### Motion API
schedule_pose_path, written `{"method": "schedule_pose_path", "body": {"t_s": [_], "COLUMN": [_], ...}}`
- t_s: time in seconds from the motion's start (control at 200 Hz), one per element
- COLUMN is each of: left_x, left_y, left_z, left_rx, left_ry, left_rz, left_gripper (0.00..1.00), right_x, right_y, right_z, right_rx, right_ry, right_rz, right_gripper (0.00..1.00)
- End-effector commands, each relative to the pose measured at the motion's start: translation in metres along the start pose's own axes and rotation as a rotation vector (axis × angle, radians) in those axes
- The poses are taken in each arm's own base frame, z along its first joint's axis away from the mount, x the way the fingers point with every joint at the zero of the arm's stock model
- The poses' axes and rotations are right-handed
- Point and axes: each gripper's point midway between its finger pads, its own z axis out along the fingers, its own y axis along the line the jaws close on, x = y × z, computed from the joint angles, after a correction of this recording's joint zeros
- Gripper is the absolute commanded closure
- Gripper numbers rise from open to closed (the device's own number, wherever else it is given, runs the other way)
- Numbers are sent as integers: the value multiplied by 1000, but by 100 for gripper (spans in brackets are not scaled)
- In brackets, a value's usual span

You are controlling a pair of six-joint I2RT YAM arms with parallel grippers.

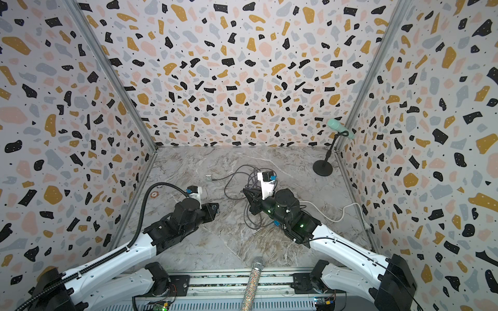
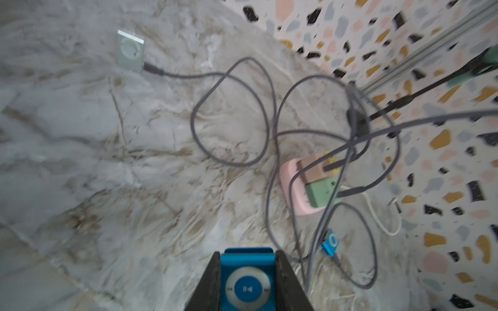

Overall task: Charge mp3
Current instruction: Adjust the mp3 player at the center of the board.

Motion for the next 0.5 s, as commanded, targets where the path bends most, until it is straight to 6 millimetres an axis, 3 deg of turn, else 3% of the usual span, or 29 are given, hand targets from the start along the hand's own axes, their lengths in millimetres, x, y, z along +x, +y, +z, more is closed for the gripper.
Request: {"method": "schedule_pose_path", "body": {"t_s": [0.0, 0.28, 0.496], "left_x": [40, 92, 105], "left_y": [34, 54, 59], "left_z": [1, 17, 30], "left_rx": [-167, -278, -286], "left_ry": [117, 283, 306], "left_rz": [106, 217, 211], "left_gripper": [78, 76, 76], "right_x": [-19, -11, -7], "right_y": [4, -11, -19], "right_z": [-3, -1, -1], "right_rx": [8, 16, 22], "right_ry": [-30, 20, 40], "right_rz": [-25, 7, 32], "right_gripper": [100, 100, 100]}}
